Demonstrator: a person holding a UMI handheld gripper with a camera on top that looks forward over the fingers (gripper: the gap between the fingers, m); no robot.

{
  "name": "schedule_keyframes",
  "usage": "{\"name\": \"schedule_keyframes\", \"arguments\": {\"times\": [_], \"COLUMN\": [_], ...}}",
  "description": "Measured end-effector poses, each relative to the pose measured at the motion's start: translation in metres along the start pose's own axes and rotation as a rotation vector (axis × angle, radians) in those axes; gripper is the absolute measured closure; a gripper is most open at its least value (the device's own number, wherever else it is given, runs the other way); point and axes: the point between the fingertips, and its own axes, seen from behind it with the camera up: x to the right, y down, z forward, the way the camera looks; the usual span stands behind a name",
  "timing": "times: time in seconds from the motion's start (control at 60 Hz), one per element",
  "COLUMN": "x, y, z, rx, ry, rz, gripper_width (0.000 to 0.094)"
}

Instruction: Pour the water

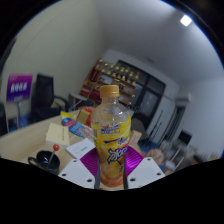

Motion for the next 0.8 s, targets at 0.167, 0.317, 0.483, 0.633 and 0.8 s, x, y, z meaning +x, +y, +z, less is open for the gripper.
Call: {"name": "schedule_keyframes", "arguments": {"times": [0.167,0.317,0.483,0.633,0.8], "x": [-0.010,-0.016,-0.012,-0.018,-0.017], "y": [0.065,0.116,0.117,0.119,0.107], "z": [0.040,0.050,0.042,0.043,-0.010], "rx": [-0.088,-0.121,-0.048,-0.137,-0.237], "ry": [-0.033,-0.076,-0.088,-0.098,-0.122], "rz": [0.300,0.428,0.455,0.446,0.445], "gripper_width": [0.0620,0.0620,0.0559,0.0426,0.0101]}}
